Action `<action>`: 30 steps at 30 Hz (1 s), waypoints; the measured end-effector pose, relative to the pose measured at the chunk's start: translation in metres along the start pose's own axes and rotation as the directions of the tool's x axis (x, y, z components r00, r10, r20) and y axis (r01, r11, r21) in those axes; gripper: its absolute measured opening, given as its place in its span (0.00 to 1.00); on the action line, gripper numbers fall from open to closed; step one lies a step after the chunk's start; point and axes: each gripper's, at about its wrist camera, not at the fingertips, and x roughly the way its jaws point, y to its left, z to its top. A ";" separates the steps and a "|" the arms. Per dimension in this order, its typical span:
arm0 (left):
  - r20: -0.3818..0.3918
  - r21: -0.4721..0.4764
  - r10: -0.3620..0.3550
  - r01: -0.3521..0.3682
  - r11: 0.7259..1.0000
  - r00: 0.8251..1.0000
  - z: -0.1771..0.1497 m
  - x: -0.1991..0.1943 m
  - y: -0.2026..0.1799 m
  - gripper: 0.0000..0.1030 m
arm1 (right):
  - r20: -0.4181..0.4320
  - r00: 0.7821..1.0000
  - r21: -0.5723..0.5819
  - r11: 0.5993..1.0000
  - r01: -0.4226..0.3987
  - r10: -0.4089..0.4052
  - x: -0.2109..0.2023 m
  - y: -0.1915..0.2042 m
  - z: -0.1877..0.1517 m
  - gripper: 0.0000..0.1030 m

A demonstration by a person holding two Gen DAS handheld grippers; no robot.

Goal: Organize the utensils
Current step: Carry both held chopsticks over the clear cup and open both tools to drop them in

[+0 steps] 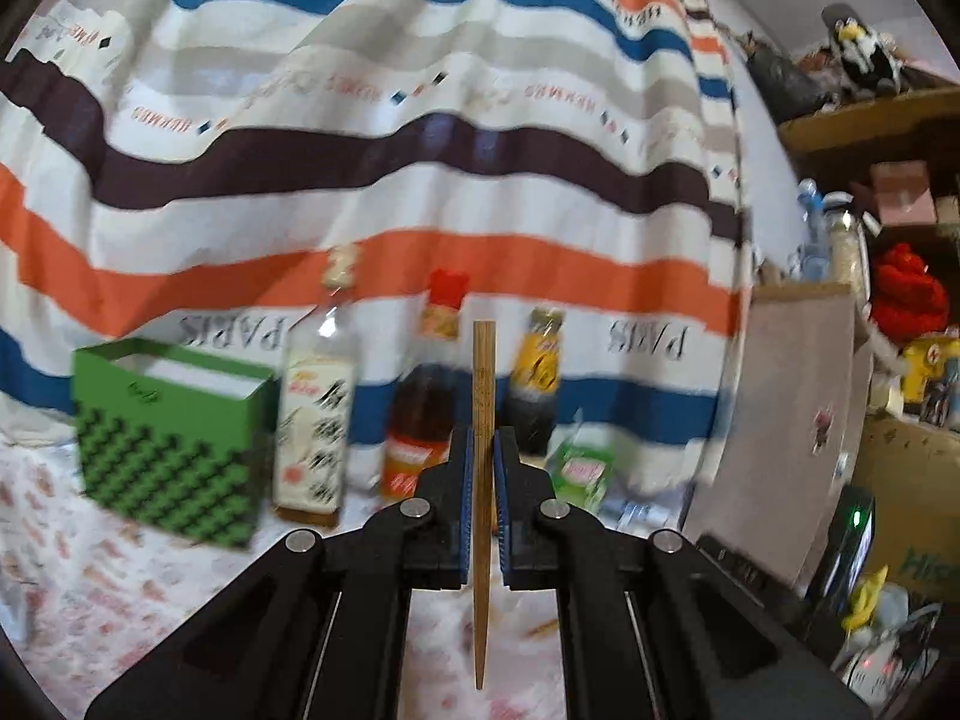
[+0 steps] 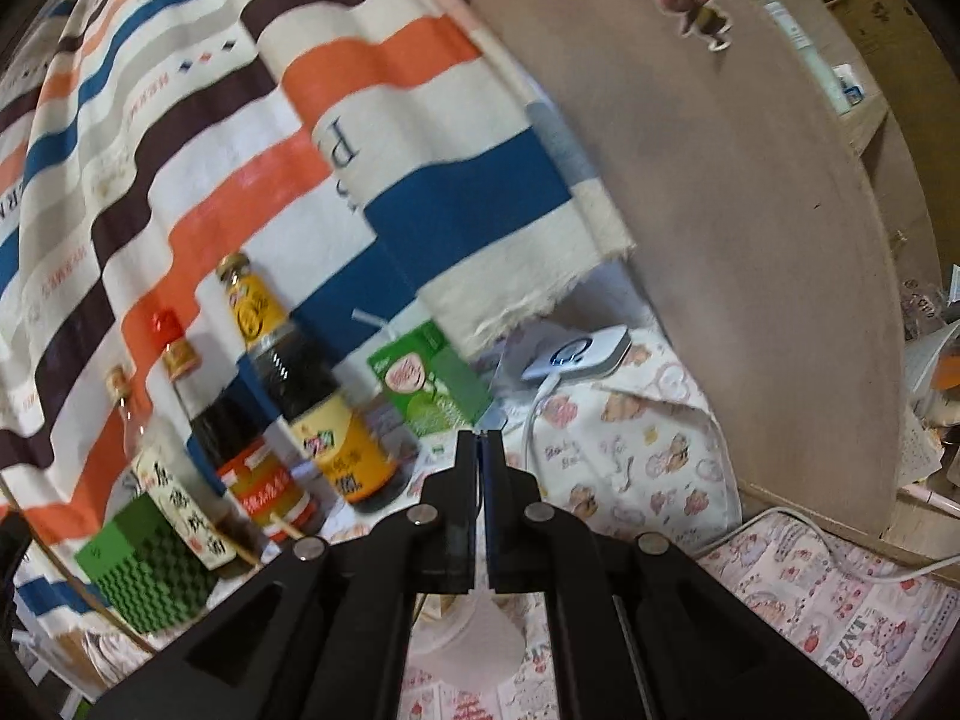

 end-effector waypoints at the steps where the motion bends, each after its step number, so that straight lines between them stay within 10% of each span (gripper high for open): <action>1: 0.011 -0.005 0.002 -0.002 1.000 1.000 0.001 0.005 -0.004 0.06 | 0.005 1.000 0.000 1.000 0.000 0.000 -0.001 0.000 0.001 0.02; 14: 0.057 0.055 0.070 -0.073 0.996 0.996 -0.028 0.081 -0.050 0.05 | -0.002 1.000 -0.018 1.000 -0.011 0.011 0.020 0.005 -0.009 0.02; 30: -0.225 0.019 0.017 -0.013 1.000 0.974 -0.074 0.124 -0.019 0.06 | -0.225 0.974 -0.067 0.996 -0.053 0.036 0.064 0.009 -0.047 0.02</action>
